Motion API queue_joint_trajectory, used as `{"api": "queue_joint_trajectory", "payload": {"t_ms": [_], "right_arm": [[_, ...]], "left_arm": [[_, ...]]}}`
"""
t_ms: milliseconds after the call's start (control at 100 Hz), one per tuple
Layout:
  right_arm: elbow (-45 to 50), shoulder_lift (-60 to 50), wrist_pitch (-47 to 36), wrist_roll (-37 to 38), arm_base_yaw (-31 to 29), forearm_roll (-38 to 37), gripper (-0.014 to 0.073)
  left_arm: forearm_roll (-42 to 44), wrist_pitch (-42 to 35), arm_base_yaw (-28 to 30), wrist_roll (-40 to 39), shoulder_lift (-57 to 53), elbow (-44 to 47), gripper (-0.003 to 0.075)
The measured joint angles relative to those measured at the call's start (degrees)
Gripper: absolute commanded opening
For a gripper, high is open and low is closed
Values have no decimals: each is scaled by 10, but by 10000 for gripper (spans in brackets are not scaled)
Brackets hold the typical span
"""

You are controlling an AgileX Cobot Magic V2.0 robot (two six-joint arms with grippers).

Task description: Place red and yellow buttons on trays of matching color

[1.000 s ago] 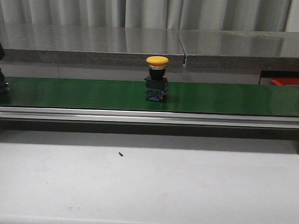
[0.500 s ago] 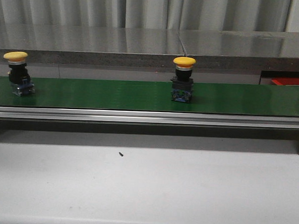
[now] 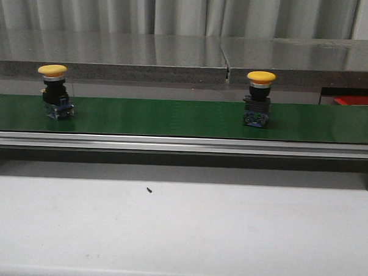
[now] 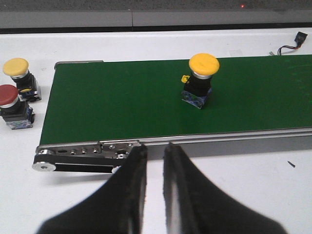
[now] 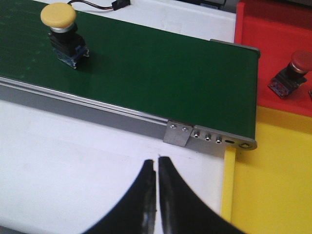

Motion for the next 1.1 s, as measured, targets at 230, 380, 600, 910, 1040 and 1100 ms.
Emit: {"api": "queue_joint_trajectory", "payload": {"t_ms": [230,380,600,910,1040,1100], "right_arm": [[-55,33,53,0,0,0,630],[-127,122,86,0,0,0,622],[-219,289,92,0,0,0,622],[-330,451,103,0,19,0,622],[-375,499,105,0,31,0,622],[-393,520,105,0,34,0,618]], "left_arm": [[0,-2,0,0,0,7,-19],[-2,-3,0,0,10,7,-19],[-2,-5,0,0,27,7,-19],[-4,-8,0,0,36,7,-19],[-4,-8,0,0,36,7,-19],[-4,-8,0,0,36,7,-19]]}}
